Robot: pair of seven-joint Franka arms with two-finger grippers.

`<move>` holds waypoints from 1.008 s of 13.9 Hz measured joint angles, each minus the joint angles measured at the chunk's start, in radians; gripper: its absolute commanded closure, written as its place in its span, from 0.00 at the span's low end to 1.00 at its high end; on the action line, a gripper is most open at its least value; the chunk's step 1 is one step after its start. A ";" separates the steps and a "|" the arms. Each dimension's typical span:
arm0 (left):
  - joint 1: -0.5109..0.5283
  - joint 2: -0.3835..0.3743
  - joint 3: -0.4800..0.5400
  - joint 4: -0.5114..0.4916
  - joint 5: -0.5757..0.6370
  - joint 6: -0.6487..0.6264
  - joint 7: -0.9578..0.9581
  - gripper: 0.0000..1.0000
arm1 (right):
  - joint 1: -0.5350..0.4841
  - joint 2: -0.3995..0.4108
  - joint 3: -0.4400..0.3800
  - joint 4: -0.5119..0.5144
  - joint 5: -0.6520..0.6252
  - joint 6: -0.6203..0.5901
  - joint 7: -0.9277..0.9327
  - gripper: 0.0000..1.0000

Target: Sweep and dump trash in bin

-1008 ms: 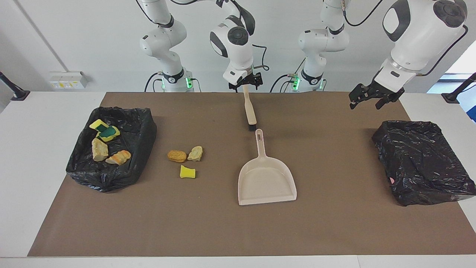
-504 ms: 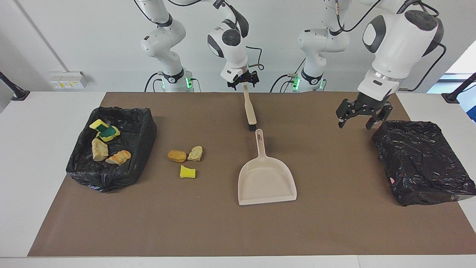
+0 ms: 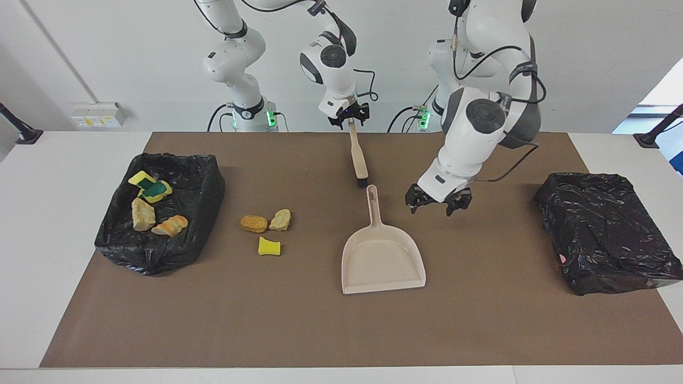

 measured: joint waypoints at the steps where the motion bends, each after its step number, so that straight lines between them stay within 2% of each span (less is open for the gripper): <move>1: -0.021 0.020 -0.001 0.005 -0.004 0.017 -0.023 0.00 | 0.000 0.000 0.000 0.000 0.001 0.000 0.000 1.00; 7: -0.178 0.071 -0.004 -0.001 -0.014 0.050 -0.091 0.00 | -0.010 0.020 -0.003 0.036 0.009 -0.005 0.004 1.00; 9: -0.197 0.097 -0.004 -0.004 -0.014 0.050 -0.098 0.00 | -0.030 0.022 -0.007 0.062 0.009 -0.067 0.004 1.00; 10: -0.197 0.102 -0.003 -0.006 -0.014 0.050 -0.098 0.09 | -0.048 0.015 -0.010 0.078 0.003 -0.113 0.004 1.00; 12: -0.197 0.103 -0.001 -0.017 -0.028 0.049 -0.098 0.42 | -0.108 -0.027 -0.013 0.099 -0.042 -0.220 0.004 1.00; 14: -0.197 0.103 -0.001 -0.026 -0.068 0.049 -0.098 1.00 | -0.182 -0.093 -0.016 0.105 -0.106 -0.331 0.004 1.00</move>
